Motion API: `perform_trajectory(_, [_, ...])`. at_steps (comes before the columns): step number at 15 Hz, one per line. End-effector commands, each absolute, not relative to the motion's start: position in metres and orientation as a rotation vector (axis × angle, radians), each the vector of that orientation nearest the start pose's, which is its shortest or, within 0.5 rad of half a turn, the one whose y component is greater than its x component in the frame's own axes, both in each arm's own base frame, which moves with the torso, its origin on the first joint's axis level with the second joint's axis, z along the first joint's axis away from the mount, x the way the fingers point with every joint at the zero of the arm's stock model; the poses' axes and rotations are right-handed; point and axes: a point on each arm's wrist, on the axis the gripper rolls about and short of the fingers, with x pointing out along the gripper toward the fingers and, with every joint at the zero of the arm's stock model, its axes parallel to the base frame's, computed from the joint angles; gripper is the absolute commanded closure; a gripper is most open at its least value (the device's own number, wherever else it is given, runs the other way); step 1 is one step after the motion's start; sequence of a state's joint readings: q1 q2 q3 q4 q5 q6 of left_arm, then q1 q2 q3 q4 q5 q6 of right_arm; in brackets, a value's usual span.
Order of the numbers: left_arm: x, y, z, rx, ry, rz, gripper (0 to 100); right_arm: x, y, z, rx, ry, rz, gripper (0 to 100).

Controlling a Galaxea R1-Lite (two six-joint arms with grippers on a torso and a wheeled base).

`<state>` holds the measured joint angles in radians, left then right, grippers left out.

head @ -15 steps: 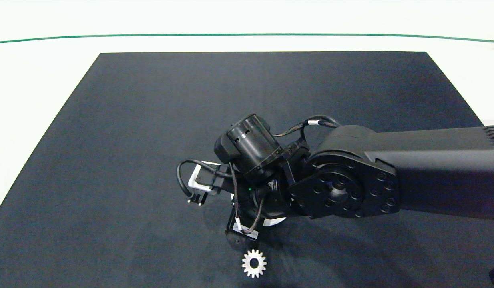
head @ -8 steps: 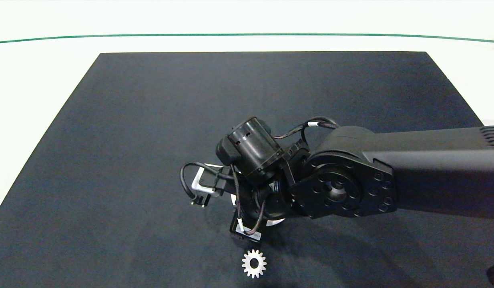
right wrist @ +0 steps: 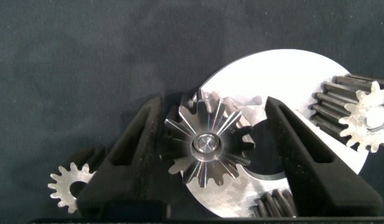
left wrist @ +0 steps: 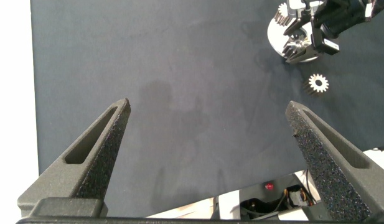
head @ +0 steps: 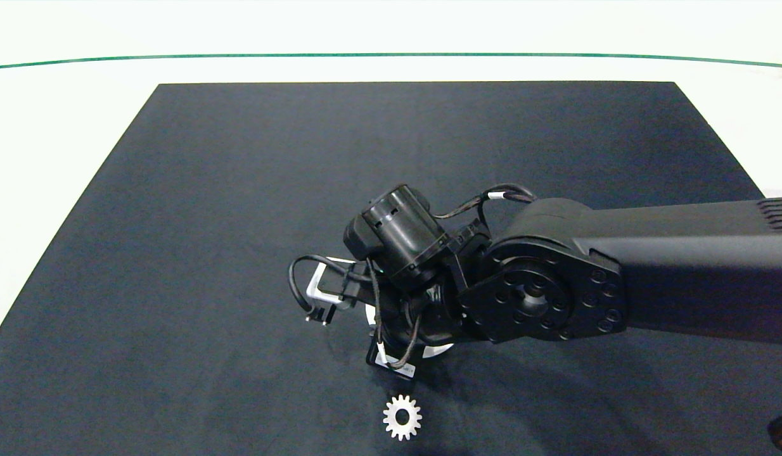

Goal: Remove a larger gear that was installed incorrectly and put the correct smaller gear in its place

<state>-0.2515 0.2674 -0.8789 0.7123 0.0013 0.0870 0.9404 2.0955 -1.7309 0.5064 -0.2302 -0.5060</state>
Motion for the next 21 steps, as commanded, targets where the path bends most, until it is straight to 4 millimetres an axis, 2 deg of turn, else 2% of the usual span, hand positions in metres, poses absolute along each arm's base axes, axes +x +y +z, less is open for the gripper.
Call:
perform_trajectory(1, [-0.0850, 0.0219, 0.2306, 0.100, 0.093, -0.254, 0, 0.2436, 0.3249, 0.1890, -0.959, 0.571, 0.855, 41])
perform_trajectory(14, [-0.0845, 0.0218, 0.2304, 0.101, 0.096, -0.251, 0, 0.2415, 0.3241, 0.1868, -0.972, 0.592, 0.857, 66])
perform_trajectory(21, [-0.0832, 0.0214, 0.2305, 0.101, 0.102, -0.250, 0, 0.2378, 0.3232, 0.1951, -0.965, 0.570, 0.860, 66])
